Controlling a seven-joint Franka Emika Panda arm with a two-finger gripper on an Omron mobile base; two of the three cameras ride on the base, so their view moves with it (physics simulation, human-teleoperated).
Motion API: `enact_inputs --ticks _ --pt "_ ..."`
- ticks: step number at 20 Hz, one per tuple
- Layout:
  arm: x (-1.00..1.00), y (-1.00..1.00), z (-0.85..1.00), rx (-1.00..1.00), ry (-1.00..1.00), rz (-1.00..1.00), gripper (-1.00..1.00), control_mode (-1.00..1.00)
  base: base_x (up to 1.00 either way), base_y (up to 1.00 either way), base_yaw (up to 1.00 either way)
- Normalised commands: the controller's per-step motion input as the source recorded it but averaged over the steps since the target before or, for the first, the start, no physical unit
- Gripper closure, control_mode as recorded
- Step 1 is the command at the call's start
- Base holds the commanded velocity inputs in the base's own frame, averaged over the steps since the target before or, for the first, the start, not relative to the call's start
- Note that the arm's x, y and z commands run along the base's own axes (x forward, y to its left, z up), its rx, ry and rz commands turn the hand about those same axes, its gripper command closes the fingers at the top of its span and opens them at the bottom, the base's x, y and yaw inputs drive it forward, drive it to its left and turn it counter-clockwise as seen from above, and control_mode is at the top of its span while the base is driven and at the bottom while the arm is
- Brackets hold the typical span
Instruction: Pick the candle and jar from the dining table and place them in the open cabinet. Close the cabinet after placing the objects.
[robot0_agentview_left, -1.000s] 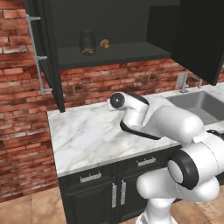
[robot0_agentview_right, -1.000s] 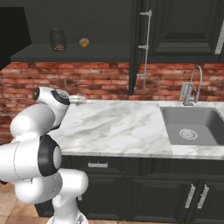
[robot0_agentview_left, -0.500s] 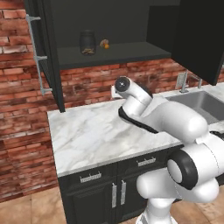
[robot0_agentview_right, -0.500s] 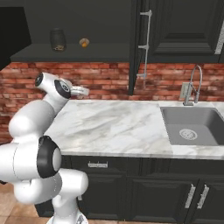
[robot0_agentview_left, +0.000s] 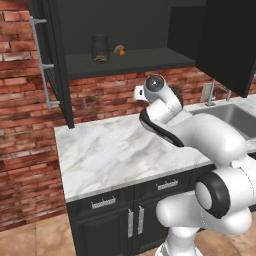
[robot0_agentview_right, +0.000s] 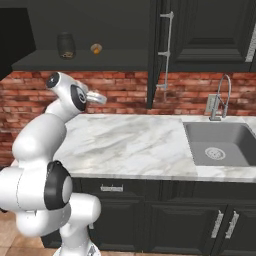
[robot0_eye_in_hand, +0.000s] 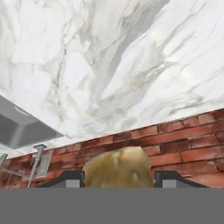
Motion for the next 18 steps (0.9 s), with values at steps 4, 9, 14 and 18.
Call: enact_inputs --ticks 4,9,14,18 --pt "-0.01 -0.01 0.34 0.01 -0.06 0.02 1.00 -1.00 0.00 0.00 0.00" --pt "0.00 0.00 0.32 0.00 -0.09 0.05 1.00 -1.00 0.00 0.00 0.00" --pt "0.02 -0.01 0.24 0.02 -0.05 0.08 1.00 -1.00 0.00 0.00 0.00" --pt "0.02 0.00 0.20 0.00 -0.02 0.05 1.00 -1.00 0.00 0.00 0.00"
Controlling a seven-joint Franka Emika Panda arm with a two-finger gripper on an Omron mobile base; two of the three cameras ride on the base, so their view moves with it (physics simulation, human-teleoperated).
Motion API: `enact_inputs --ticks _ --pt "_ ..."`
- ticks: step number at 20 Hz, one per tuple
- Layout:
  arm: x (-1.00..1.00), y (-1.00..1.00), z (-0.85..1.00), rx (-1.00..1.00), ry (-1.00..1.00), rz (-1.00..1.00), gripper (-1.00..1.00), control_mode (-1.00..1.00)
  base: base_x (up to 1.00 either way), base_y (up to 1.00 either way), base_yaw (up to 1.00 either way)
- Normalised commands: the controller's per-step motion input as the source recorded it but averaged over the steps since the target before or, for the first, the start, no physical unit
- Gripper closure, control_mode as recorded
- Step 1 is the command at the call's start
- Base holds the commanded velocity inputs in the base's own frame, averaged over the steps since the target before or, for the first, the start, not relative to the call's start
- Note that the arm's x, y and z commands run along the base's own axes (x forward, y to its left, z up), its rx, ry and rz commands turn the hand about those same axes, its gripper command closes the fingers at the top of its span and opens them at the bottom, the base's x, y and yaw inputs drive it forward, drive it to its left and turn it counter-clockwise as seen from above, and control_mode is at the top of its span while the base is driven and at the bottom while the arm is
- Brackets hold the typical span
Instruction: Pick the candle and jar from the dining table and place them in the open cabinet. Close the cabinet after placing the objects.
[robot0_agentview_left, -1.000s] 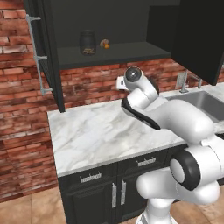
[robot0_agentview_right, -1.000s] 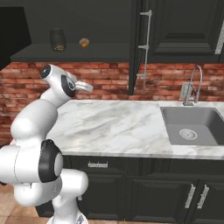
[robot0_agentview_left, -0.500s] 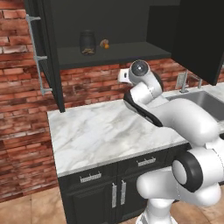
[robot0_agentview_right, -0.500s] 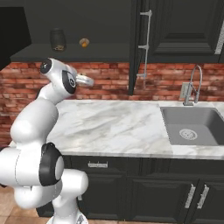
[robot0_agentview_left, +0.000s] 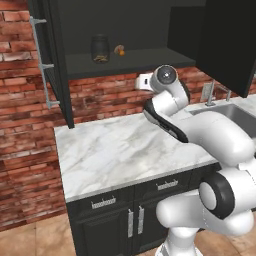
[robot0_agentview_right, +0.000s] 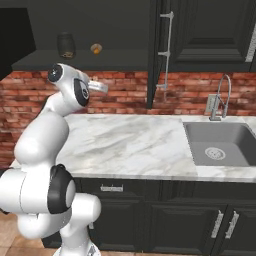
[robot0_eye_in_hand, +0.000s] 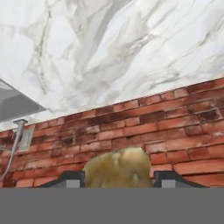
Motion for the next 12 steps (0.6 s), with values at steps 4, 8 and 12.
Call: enact_inputs --ticks 4,8,12 --pt "0.00 -0.03 0.45 0.00 -0.02 0.02 1.00 -1.00 0.00 0.00 0.00" --pt "0.05 0.00 0.45 0.00 -0.03 0.01 1.00 -1.00 0.00 0.00 0.00" --pt "0.13 -0.01 0.32 0.00 0.00 0.01 1.00 -1.00 0.00 0.00 0.00"
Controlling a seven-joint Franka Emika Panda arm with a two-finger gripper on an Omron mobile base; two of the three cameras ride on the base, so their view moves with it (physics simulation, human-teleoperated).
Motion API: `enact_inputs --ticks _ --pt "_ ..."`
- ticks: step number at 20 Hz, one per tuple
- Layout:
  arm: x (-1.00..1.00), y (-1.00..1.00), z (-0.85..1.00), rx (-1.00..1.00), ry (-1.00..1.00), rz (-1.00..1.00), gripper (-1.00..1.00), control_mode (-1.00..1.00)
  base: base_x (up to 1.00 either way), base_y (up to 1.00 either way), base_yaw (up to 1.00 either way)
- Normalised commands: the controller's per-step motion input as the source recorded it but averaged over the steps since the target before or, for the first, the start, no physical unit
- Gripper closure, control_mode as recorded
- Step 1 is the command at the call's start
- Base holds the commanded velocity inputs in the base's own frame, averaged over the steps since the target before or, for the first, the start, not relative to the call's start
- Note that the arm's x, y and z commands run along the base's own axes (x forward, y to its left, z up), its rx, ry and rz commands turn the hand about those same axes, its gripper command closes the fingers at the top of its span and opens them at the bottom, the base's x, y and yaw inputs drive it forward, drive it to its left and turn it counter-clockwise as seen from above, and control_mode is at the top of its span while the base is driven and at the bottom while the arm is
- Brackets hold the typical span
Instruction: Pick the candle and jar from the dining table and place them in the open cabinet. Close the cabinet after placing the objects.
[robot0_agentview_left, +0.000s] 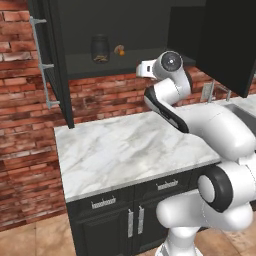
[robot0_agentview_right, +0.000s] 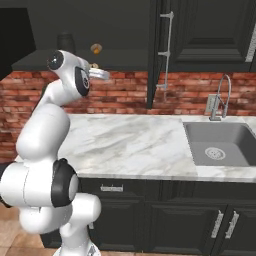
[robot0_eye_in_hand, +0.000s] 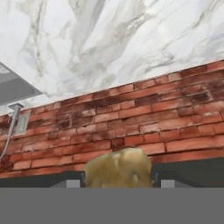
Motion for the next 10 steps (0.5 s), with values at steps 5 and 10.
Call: enact_inputs --ticks 5,10 --pt "0.18 -0.01 0.21 0.00 0.00 0.03 1.00 -1.00 0.00 0.00 0.00" --pt "0.27 -0.03 0.01 0.00 0.00 0.04 1.00 -1.00 0.00 0.00 0.00"
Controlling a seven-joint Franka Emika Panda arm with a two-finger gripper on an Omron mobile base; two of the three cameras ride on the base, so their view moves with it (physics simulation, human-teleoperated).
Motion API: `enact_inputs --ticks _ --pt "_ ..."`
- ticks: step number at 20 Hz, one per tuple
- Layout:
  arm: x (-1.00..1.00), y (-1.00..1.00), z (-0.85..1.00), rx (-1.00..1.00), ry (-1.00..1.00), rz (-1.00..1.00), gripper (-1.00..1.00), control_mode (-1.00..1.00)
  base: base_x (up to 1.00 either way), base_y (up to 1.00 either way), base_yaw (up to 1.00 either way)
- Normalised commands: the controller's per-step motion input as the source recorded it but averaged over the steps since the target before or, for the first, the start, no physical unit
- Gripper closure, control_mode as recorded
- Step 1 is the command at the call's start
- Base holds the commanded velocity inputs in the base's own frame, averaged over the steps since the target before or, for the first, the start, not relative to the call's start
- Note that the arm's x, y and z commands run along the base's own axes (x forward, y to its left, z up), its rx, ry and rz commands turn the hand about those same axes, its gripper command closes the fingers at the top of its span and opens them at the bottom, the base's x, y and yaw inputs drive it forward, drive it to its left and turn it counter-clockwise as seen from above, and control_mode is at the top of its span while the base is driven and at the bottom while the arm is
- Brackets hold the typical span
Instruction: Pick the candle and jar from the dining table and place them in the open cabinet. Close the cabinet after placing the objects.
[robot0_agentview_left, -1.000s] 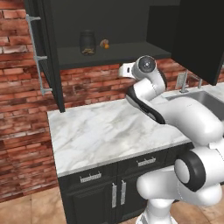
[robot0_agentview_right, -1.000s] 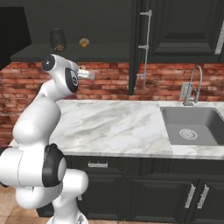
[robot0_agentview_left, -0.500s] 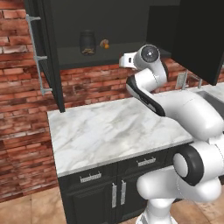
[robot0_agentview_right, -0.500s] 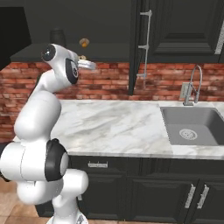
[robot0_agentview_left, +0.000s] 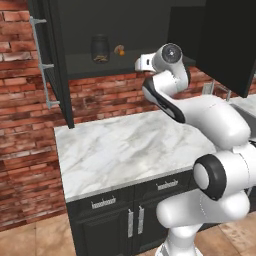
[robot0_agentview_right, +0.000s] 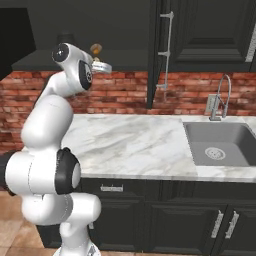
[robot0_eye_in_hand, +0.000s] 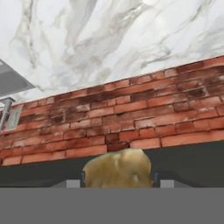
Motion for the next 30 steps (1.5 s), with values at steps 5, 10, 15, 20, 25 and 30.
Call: enact_inputs --ticks 5,10,15,20,25,30 --pt "0.31 -0.07 0.00 0.00 0.00 0.04 1.00 -1.00 0.00 0.00 0.00" --pt "0.37 -0.08 0.00 0.00 0.00 0.04 1.00 -1.00 0.00 0.00 0.00" --pt "0.46 -0.08 0.00 0.00 0.00 0.04 1.00 -1.00 0.00 0.00 0.00" --pt "0.59 -0.08 0.00 0.00 0.00 0.04 1.00 -1.00 0.00 0.00 0.00" --pt "0.68 -0.07 -0.05 0.00 0.00 0.04 1.00 -1.00 0.00 0.00 0.00" --pt "0.58 -0.03 -0.20 0.00 0.00 0.04 1.00 -1.00 0.00 0.00 0.00"
